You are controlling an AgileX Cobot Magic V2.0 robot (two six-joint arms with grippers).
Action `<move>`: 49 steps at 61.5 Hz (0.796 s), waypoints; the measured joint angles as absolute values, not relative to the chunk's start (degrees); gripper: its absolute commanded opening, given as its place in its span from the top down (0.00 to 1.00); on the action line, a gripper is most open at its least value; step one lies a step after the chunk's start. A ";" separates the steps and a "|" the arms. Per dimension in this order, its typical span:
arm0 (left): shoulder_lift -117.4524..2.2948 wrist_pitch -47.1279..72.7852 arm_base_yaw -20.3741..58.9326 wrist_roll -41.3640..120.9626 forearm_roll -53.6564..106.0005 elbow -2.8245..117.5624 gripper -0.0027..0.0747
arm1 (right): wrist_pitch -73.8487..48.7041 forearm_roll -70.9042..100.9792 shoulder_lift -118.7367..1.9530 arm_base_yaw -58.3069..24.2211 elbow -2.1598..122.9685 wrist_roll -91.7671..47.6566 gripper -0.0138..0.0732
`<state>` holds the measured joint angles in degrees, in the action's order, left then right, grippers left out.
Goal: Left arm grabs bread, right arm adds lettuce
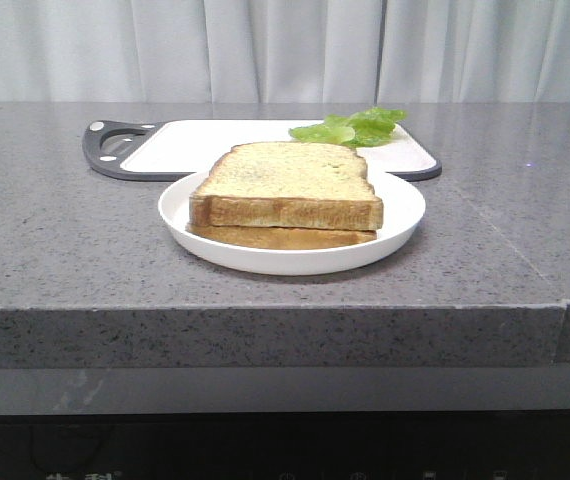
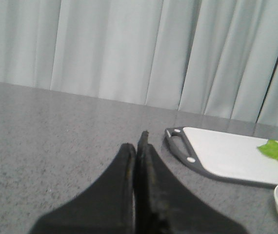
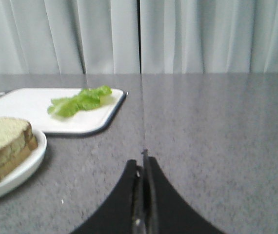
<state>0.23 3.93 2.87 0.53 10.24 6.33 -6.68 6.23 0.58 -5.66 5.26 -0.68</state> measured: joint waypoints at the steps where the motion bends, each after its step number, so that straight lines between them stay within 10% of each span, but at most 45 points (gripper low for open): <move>1: 0.23 4.51 2.87 0.53 10.24 7.25 0.99 | -7.31 6.23 0.58 -5.66 6.61 -0.68 0.98; 49: -28.54 34.00 2.87 0.43 7.61 39.72 0.99 | -34.71 2.45 -31.63 -5.66 37.67 -0.68 0.98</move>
<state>-28.54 34.00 2.87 0.43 7.61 39.72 -34.71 2.45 -31.63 -5.66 37.67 -0.68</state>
